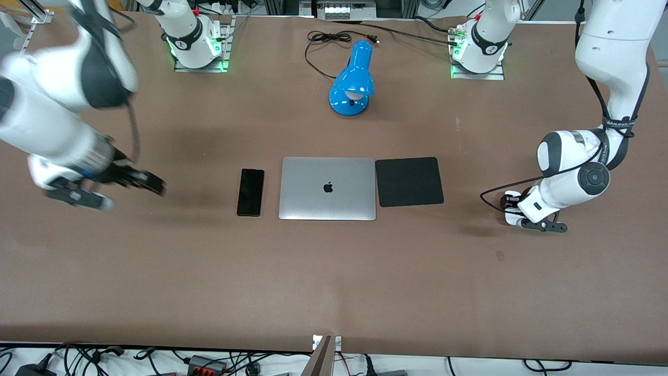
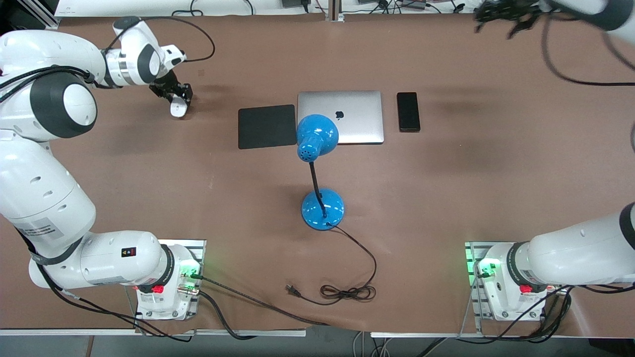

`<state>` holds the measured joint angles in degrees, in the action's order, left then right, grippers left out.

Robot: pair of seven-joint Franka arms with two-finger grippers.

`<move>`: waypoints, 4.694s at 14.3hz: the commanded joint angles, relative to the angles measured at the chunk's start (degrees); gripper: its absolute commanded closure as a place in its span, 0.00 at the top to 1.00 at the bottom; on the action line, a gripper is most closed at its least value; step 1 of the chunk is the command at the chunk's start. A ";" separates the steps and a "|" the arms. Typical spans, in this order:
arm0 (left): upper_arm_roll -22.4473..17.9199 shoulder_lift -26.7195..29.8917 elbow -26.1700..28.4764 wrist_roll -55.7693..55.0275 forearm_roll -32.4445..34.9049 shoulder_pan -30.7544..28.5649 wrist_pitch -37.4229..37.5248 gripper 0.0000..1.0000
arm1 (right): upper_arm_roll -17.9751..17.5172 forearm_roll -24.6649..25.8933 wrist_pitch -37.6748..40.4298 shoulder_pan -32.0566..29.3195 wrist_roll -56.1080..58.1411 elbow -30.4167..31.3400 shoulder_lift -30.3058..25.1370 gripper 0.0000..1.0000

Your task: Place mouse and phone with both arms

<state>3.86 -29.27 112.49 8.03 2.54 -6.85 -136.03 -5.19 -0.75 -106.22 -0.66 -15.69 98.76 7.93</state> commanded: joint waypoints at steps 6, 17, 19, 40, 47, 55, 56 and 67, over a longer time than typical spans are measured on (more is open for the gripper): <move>15.81 4.75 -5.17 -21.96 0.88 0.70 19.49 0.31 | -0.96 -0.92 22.38 -4.27 3.49 -23.00 10.18 1.00; 18.11 4.13 6.96 -42.30 1.67 9.14 -1.59 0.31 | -1.06 -4.00 19.84 -5.23 8.39 -26.69 10.53 1.00; 18.11 3.95 6.87 -43.79 1.67 10.37 -2.21 0.31 | -1.14 -1.55 17.72 -5.23 8.31 -26.69 10.44 1.00; 15.74 -1.59 3.01 -49.07 6.60 13.89 -6.88 1.00 | -0.88 -0.22 13.76 -6.90 7.69 -8.85 -3.62 1.00; 15.74 1.14 -3.74 -48.37 7.12 13.71 6.88 1.00 | -0.88 0.04 14.03 -6.90 7.78 -8.67 -3.36 1.00; 15.91 3.15 -30.72 -15.46 15.21 8.54 42.56 1.00 | -0.96 0.48 14.11 -6.82 8.48 -8.67 -3.36 1.00; 16.26 4.12 -32.66 -12.19 14.34 6.78 45.65 1.00 | -0.97 1.27 14.11 -6.64 8.49 -8.67 -3.36 1.00; -0.78 33.35 -17.24 -10.48 -9.23 5.27 45.70 1.00 | -1.14 2.24 14.20 -6.38 8.48 -8.67 -3.18 1.00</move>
<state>5.55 -6.18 85.07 -1.74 -5.25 -3.34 -85.09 -6.05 0.86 -93.03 -7.06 -7.97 91.22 4.35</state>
